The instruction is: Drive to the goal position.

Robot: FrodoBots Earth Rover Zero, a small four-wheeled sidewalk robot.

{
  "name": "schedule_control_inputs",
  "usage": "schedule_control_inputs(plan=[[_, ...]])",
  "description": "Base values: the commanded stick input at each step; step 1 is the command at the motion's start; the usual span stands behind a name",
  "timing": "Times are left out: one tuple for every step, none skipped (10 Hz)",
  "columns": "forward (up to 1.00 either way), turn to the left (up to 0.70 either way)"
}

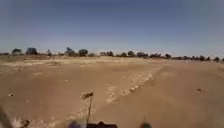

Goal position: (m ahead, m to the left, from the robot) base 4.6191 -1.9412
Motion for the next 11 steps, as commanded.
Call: schedule_control_inputs(plan=[[0.7,-0.35],[0.7,-0.35],[0.7,-0.35],[0.7,-0.35],[0.7,-0.35],[0.7,-0.35],[0.7,-0.35],[0.7,-0.35],[0.7,-0.35],[0.7,-0.35],[0.7,-0.33]])
